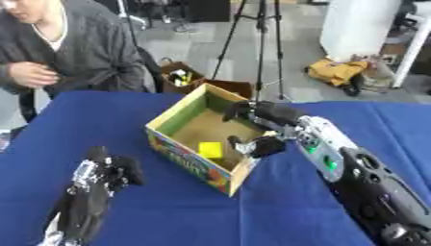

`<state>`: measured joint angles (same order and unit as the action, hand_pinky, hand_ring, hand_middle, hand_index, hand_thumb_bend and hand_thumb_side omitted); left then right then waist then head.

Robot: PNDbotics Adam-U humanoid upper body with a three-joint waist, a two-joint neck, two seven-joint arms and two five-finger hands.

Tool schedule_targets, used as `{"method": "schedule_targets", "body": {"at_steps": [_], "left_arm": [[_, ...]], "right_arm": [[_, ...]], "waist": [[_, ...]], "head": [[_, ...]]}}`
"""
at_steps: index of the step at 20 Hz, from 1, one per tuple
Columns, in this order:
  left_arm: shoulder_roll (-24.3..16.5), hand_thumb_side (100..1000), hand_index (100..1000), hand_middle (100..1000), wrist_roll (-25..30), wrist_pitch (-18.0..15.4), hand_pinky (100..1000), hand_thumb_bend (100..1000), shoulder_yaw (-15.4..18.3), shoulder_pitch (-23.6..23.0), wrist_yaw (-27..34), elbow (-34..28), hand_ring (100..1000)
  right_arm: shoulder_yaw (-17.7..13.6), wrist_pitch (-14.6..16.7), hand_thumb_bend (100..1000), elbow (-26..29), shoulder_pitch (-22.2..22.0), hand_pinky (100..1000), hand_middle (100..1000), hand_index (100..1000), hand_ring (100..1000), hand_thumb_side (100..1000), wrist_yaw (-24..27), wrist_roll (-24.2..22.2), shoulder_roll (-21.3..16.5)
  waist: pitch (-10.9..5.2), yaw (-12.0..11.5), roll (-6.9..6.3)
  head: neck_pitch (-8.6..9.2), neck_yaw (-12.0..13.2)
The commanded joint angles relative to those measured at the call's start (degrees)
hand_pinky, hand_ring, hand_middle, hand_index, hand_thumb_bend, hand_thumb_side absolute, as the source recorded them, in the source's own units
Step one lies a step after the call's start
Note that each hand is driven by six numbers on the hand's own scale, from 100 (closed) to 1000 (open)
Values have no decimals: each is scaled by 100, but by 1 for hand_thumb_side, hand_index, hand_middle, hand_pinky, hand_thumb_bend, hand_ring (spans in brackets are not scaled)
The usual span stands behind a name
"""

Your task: Pick up objects on the table and place them in the box.

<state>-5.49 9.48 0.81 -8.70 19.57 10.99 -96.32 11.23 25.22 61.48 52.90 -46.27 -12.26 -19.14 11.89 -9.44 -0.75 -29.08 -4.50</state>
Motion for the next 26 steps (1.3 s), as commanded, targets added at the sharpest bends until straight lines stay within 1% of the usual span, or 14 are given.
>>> {"method": "schedule_targets", "body": {"at_steps": [1, 6, 7, 8, 12, 13, 15, 19, 22, 23, 24, 26], "left_arm": [[-94, 1000, 632, 515, -132, -44, 654, 202, 173, 36, -60, -131, 567], [-182, 1000, 633, 519, -434, -155, 654, 200, 463, 23, -237, -120, 572], [-201, 1000, 634, 521, -492, -176, 654, 199, 514, 23, -263, -122, 574], [-225, 1000, 634, 521, -558, -200, 655, 198, 577, 24, -296, -128, 575], [-305, 1000, 634, 521, -757, -260, 655, 196, 755, 26, -434, -146, 575], [-316, 1000, 633, 521, -793, -271, 655, 195, 789, 27, -460, -149, 575], [-339, 1000, 633, 521, -869, -289, 654, 195, 867, 18, -506, -153, 575], [-348, 1000, 632, 519, -967, -311, 655, 194, 960, -14, -555, -153, 575], [-348, 1000, 631, 518, -1001, -315, 658, 194, 992, -60, -563, -138, 574], [-348, 1000, 630, 517, -1008, -315, 658, 193, 997, -80, -563, -131, 574], [-348, 1000, 630, 517, -1013, -315, 658, 193, 1000, -99, -562, -124, 574], [-348, 1000, 630, 517, -1010, -315, 657, 193, 997, -129, -564, -113, 573]], "right_arm": [[-162, -250, 100, 566, -143, 772, 778, 824, 981, 754, 335, 301, -76], [-213, -241, 100, 1329, -834, 762, 780, 805, 1000, 822, 806, 772, -104], [-217, -276, 100, 1482, -985, 756, 776, 797, 1000, 904, 900, 866, -104], [-247, -338, 100, 1632, -1134, 751, 773, 793, 1000, 858, 992, 959, -88], [-336, -686, 100, 2243, -1744, 733, 760, 777, 1000, 883, 1368, 1335, -89], [-359, -779, 100, 2395, -1897, 705, 743, 758, 999, 889, 1462, 1429, -78], [-427, -961, 100, 2676, -2193, 692, 738, 748, 994, 898, 1644, 1611, -20], [-427, -1320, 100, 3032, -2778, 691, 737, 747, 1000, 941, 2004, 1904, 158], [-474, -1586, 100, 3259, -3210, 697, 739, 746, 1000, 971, 2270, 1878, 291], [-499, -1676, 100, 3346, -3356, 697, 740, 746, 1000, 956, 2360, 1854, 333], [-519, -1763, 100, 3424, -3498, 697, 739, 745, 1000, 989, 2447, 1825, 369], [-536, -1929, 100, 3585, -3766, 698, 738, 745, 1000, 997, 2612, 1757, 425]], "waist": [[-113, 166, -9], [-113, 630, -49], [-103, 704, -54], [-88, 798, -58], [-35, 1101, -78], [-15, 1161, -87], [28, 1291, -109], [80, 1451, -144], [91, 1495, -152], [87, 1498, -153], [84, 1504, -155], [75, 1525, -159]], "head": [[37, 213], [10, 615], [15, 675], [25, 751], [55, 956], [65, 987], [67, 1051], [85, 1091], [80, 1075], [68, 1067], [51, 1059], [16, 1037]]}}
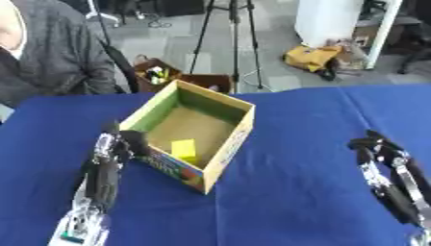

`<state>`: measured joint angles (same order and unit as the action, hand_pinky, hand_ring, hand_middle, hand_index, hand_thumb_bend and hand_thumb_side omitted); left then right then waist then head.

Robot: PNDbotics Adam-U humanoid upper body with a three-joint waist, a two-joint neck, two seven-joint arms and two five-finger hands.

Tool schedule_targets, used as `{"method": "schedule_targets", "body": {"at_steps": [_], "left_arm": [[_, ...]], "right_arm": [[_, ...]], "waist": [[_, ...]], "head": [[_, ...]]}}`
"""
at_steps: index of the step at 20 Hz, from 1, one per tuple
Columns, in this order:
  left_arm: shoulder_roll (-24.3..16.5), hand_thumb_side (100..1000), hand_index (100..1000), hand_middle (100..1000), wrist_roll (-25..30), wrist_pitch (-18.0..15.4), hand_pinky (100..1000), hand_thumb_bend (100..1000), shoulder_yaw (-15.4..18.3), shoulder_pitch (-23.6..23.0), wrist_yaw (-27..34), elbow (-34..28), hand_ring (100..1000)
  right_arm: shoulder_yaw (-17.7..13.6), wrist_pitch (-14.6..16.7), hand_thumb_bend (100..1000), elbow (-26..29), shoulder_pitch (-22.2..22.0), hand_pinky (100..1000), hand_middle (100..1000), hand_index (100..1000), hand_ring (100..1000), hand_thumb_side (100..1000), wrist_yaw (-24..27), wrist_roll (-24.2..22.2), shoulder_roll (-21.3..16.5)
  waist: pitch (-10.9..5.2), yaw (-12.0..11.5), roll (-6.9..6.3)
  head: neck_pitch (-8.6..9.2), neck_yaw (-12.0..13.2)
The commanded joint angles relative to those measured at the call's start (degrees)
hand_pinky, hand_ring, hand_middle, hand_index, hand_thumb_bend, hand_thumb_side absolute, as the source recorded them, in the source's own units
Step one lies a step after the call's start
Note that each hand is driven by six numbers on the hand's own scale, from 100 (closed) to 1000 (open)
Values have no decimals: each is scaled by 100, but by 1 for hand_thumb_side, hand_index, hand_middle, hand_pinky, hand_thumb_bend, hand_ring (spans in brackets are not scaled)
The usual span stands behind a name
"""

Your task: Pick up objects on the table and place them in the box.

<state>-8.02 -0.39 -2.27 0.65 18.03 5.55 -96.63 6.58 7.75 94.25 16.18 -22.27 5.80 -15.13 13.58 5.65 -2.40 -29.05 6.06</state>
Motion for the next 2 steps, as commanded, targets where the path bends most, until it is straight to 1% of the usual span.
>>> {"method": "schedule_targets", "body": {"at_steps": [1, 2], "left_arm": [[-88, 1000, 631, 515, -22, -7, 655, 194, 61, 14, -21, -78, 569], [-81, 1000, 631, 513, -21, -6, 654, 194, 62, 1, -21, -77, 567]], "right_arm": [[-82, -262, 100, 398, -225, 698, 737, 744, 1000, 1000, 293, -76, 64], [-100, -331, 100, 497, -352, 698, 736, 742, 1000, 1000, 371, -92, 111]], "waist": [[-101, 14, 5], [-110, 5, 3]], "head": [[-4, -32], [-24, -37]]}}
